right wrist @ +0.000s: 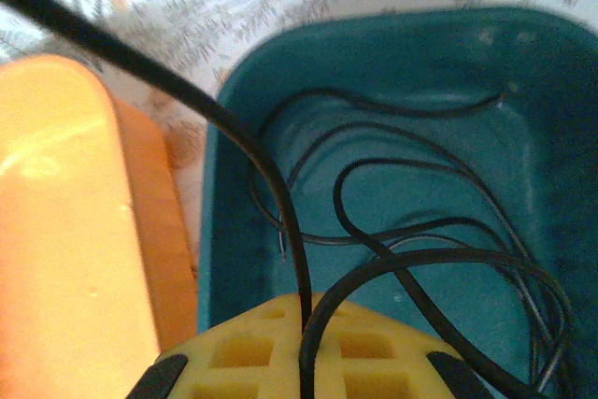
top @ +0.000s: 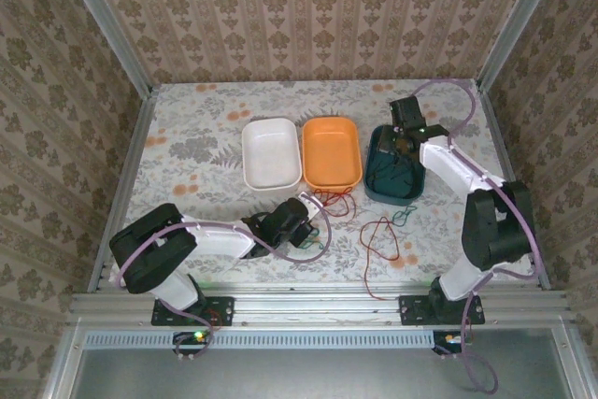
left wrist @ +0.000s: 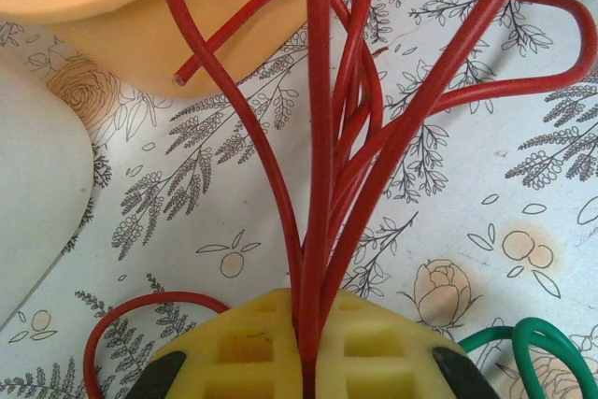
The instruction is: Untangle the cables
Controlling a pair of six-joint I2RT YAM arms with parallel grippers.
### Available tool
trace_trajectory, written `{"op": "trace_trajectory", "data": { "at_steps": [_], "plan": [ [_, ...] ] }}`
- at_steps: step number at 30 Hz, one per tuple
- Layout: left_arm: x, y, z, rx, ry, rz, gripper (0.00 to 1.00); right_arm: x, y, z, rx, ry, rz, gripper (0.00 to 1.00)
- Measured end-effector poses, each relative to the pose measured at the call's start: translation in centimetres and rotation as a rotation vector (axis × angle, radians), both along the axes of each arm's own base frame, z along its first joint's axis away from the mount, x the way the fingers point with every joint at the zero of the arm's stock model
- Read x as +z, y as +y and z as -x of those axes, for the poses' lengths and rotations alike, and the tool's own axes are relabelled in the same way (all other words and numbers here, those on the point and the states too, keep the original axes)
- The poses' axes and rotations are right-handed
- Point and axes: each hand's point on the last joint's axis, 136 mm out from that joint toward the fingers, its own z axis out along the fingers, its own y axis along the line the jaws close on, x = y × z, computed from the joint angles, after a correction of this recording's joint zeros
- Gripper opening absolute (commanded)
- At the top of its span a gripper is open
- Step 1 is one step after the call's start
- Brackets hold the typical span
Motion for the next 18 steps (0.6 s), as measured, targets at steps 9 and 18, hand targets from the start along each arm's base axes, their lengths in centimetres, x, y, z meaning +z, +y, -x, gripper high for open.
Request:
{"op": "trace_trajectory", "data": {
  "at_steps": [9,18],
  "plan": [
    [0.0,0.0,0.0,0.0,0.003,-0.005,0.0,-2.8,-1.5,-0.1,-0.08,0.067,-0.016,0.43],
    [0.0,0.0,0.0,0.0,0.004,-0.007,0.0,-2.4,-2.1,0.3,-0.105,0.081,-0.016,0.65]
  ]
}}
